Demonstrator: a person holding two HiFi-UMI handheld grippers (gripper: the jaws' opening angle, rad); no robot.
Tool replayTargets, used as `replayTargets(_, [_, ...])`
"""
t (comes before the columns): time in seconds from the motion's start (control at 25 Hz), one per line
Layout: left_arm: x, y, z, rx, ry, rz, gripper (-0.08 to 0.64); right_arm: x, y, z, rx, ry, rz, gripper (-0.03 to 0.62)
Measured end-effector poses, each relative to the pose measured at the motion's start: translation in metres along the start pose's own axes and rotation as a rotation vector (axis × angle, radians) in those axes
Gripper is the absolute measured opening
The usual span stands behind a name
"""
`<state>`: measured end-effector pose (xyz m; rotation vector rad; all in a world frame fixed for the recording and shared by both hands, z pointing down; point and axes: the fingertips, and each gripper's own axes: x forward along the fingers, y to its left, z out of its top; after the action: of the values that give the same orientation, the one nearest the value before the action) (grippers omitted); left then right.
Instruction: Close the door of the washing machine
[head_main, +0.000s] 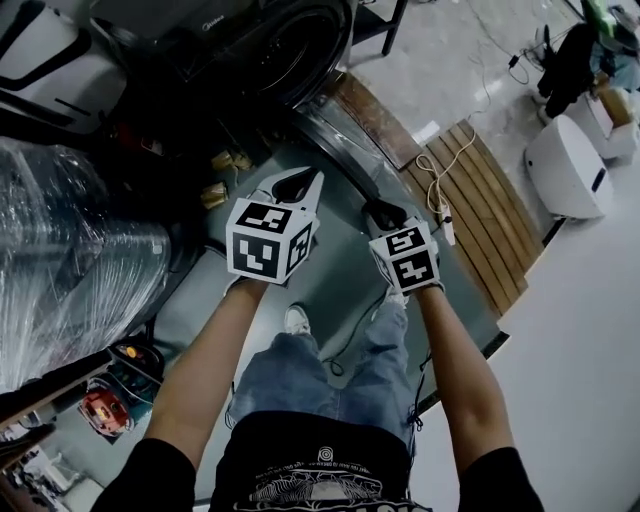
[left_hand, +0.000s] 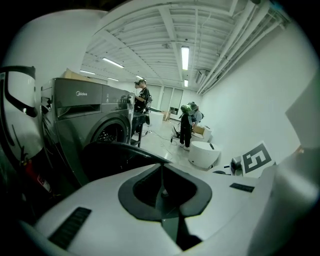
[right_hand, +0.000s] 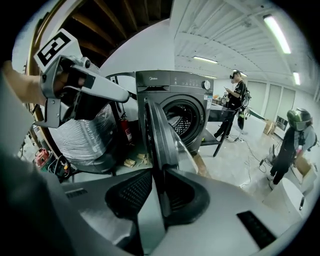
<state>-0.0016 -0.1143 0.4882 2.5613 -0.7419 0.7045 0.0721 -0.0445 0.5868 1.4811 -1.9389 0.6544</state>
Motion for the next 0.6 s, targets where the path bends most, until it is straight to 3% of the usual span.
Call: replayTargets(0.6, [0.060, -0.021, 0.025, -0.131, 0.016, 0.211, 0.034, 0.019, -0.077, 0.019, -0.129, -0.015, 0.216, 0.086])
